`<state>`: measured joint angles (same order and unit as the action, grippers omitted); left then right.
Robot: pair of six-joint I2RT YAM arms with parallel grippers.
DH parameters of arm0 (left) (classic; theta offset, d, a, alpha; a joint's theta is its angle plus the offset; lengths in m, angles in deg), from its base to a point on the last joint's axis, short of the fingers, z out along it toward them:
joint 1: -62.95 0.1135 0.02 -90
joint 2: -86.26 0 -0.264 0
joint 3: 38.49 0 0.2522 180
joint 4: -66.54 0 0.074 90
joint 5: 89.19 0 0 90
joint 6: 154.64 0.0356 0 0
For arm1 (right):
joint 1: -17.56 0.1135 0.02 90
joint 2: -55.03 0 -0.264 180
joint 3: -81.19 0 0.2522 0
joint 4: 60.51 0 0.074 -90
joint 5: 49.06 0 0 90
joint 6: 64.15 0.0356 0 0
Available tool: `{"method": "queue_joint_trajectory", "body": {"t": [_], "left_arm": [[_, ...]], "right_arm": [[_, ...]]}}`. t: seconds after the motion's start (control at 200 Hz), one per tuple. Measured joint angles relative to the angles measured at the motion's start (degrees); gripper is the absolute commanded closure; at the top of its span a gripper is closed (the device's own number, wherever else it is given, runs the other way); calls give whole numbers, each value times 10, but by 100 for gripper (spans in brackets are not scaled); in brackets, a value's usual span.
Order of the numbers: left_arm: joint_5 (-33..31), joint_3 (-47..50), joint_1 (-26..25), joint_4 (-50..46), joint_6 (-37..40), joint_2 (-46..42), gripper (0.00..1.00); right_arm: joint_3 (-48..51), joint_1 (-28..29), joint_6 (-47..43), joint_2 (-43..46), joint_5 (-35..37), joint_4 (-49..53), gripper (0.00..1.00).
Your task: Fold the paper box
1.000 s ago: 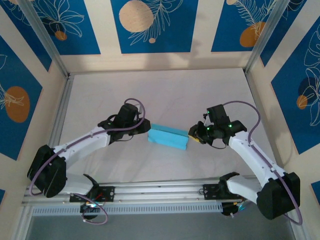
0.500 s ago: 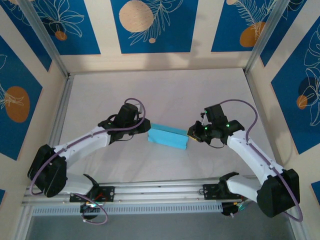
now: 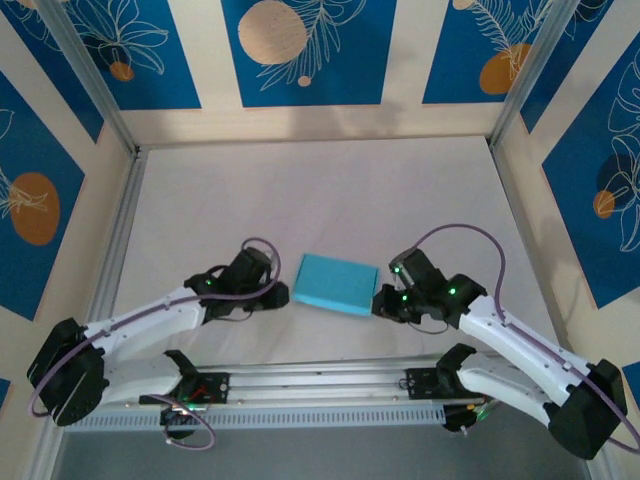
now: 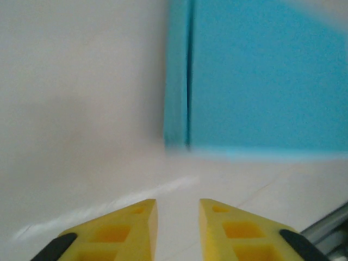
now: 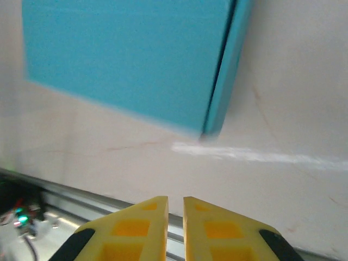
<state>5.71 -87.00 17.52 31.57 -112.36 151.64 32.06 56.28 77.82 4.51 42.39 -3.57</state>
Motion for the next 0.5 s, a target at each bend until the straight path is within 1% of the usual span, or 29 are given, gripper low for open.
{"method": "queue_joint_trajectory", "body": {"t": [0.07, 0.13, 0.165, 0.21, 0.265, 0.365, 0.435, 0.47, 0.5], "left_arm": [[-3, 17, -3, -40, -8, -10, 62], [-12, 18, -3, -66, -15, -31, 53], [-19, 14, -3, -79, -14, -48, 49], [-30, 0, -3, -97, -2, -63, 46], [-43, -29, -3, -113, 5, -62, 43], [-53, -96, 7, -111, 31, -8, 37], [-52, -129, 15, -94, 49, 47, 36], [-52, -142, 20, -84, 60, 78, 36], [-52, -151, 23, -79, 69, 105, 36]], "right_arm": [[3, 12, 9, 5, 15, 19, 77], [0, 16, 13, 16, 25, 29, 69], [-5, 16, 15, 24, 30, 36, 64], [-14, 9, 21, 32, 31, 43, 61], [-26, -14, 19, 33, 21, 45, 59], [-38, -77, 23, 7, -15, 35, 55], [-38, -112, 21, -28, -42, 21, 51], [-38, -126, 20, -48, -53, 13, 47], [-38, -135, 16, -63, -63, 6, 45]]}}
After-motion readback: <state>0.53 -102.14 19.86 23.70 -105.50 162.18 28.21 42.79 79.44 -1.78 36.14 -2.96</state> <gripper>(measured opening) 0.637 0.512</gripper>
